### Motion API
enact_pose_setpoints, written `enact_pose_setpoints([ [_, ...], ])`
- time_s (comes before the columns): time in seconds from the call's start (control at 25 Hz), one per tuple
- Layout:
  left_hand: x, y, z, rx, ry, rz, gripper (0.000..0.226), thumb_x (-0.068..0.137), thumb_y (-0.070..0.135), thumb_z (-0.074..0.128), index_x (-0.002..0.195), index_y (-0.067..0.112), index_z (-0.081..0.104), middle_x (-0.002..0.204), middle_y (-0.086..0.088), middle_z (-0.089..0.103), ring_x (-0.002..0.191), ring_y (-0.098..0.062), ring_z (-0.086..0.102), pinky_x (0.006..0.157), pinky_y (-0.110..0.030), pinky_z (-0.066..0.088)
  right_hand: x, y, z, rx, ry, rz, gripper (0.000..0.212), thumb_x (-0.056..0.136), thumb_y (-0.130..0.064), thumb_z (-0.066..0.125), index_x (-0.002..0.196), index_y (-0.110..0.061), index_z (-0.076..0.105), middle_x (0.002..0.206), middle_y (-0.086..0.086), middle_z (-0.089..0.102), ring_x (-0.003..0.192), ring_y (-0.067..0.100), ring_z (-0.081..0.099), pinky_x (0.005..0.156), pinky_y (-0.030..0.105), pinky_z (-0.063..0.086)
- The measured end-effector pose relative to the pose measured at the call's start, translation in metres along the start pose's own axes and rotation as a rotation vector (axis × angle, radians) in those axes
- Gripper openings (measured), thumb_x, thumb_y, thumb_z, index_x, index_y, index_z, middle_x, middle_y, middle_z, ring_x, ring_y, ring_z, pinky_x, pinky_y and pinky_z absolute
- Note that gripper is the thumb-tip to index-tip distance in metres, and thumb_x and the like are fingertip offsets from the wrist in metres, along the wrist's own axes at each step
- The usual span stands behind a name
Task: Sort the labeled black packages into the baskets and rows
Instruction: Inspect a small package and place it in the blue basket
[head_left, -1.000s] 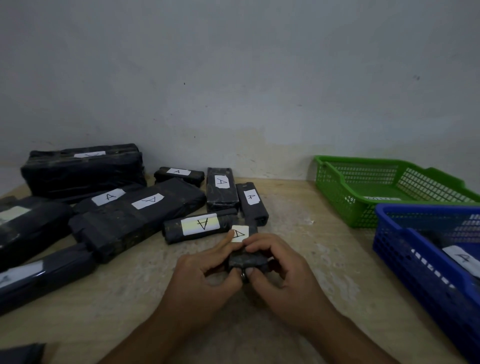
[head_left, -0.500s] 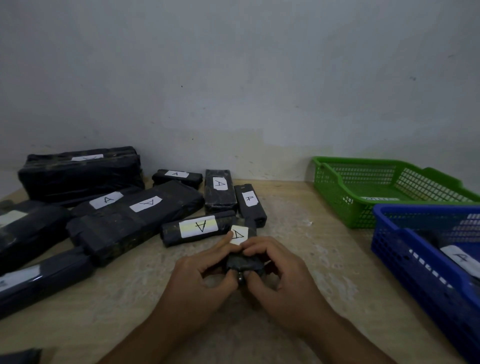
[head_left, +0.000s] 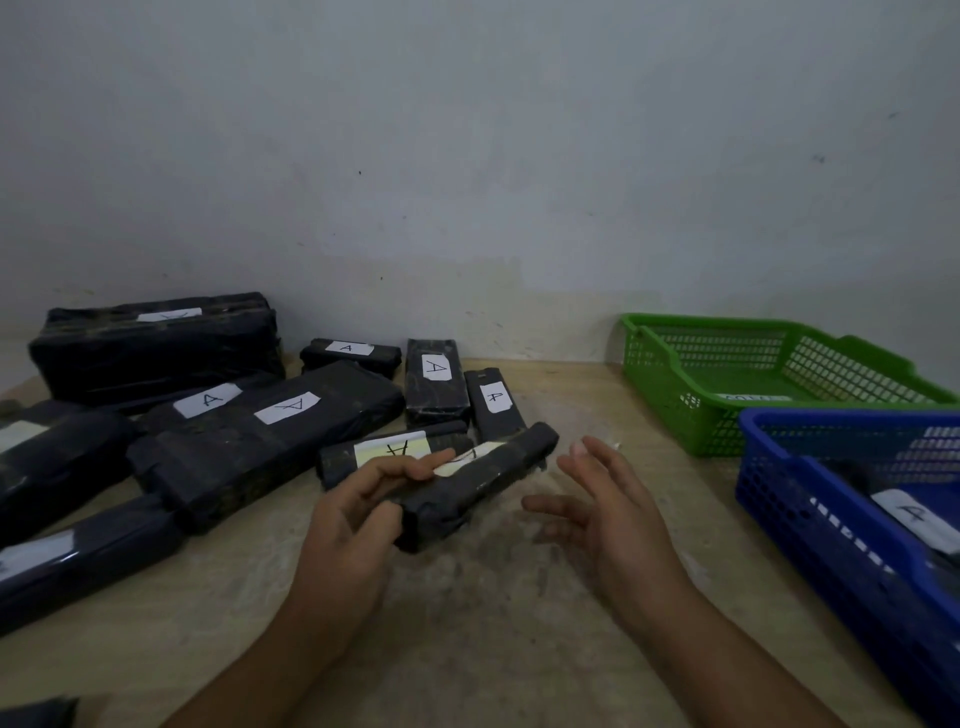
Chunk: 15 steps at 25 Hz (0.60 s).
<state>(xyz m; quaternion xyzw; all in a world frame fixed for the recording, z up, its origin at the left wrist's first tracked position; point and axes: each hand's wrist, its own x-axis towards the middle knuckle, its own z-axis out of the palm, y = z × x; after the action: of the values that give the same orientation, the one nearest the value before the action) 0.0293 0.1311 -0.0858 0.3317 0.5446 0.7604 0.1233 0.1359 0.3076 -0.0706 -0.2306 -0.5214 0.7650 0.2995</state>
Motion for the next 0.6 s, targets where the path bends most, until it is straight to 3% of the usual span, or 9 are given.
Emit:
enact_pose_setpoints([
  [0.08,0.002,0.002,-0.001,-0.103,-0.004,-0.062,0.034,0.076,0.007,0.038,0.082,0.011,0.072,0.112,-0.008,0.072,0.106,-0.029,0.066,0.068,-0.034,0.058,0.001,-0.002,-0.001,0.097,-0.022,0.060,0.039,0.094,-0.016,0.058,0.133,-0.018,0.050,0.103,0.009,0.072,0.064,0.027,0.070,0.055,0.035,0.049],
  [0.16,0.005,0.003,0.001,-0.188,0.035,-0.099,0.036,0.088,0.006,0.039,0.080,0.011,0.073,0.106,-0.012,0.073,0.093,-0.028,0.070,0.060,-0.034,0.057,0.001,-0.004,-0.001,0.099,-0.043,0.088,0.035,0.093,-0.010,0.057,0.128,-0.014,0.055,0.086,0.009,0.074,0.059,0.024,0.066,0.056,0.034,0.048],
  [0.28,0.012,0.005,0.001,-0.272,0.209,-0.161,0.037,0.099,0.005,0.032,0.092,0.011,0.067,0.087,-0.009,0.074,0.069,-0.023,0.070,0.053,-0.030,0.057,0.001,-0.006,-0.003,0.166,-0.102,0.137,0.037,0.084,-0.008,0.058,0.121,-0.009,0.059,0.082,0.012,0.068,0.056,0.018,0.058,0.056,0.031,0.048],
  [0.36,0.017,0.003,-0.001,-0.283,0.298,-0.227,0.023,0.101,0.013,0.037,0.104,0.009,0.060,0.090,-0.012,0.072,0.071,-0.027,0.071,0.058,-0.034,0.059,-0.002,-0.008,-0.003,0.211,-0.170,0.147,0.043,0.073,-0.010,0.058,0.115,-0.005,0.064,0.082,0.013,0.066,0.056,0.016,0.055,0.053,0.027,0.049],
  [0.52,0.012,-0.002,0.001,0.086,0.430,-0.208,0.008,0.099,0.020,0.047,0.104,0.024,0.052,0.103,-0.009,0.065,0.080,-0.025,0.070,0.072,-0.042,0.056,-0.005,-0.005,-0.002,0.157,-0.222,0.087,0.025,0.072,-0.001,0.059,0.096,-0.007,0.061,0.084,0.016,0.069,0.060,0.020,0.060,0.052,0.026,0.052],
  [0.6,0.001,0.002,0.008,0.307,0.305,-0.068,0.012,0.095,0.021,0.052,0.103,0.030,0.051,0.100,-0.002,0.063,0.078,-0.017,0.069,0.069,-0.034,0.055,-0.006,0.001,-0.002,0.058,-0.251,0.038,0.021,0.075,0.004,0.066,0.089,-0.011,0.061,0.091,0.019,0.071,0.063,0.023,0.064,0.051,0.026,0.051],
])
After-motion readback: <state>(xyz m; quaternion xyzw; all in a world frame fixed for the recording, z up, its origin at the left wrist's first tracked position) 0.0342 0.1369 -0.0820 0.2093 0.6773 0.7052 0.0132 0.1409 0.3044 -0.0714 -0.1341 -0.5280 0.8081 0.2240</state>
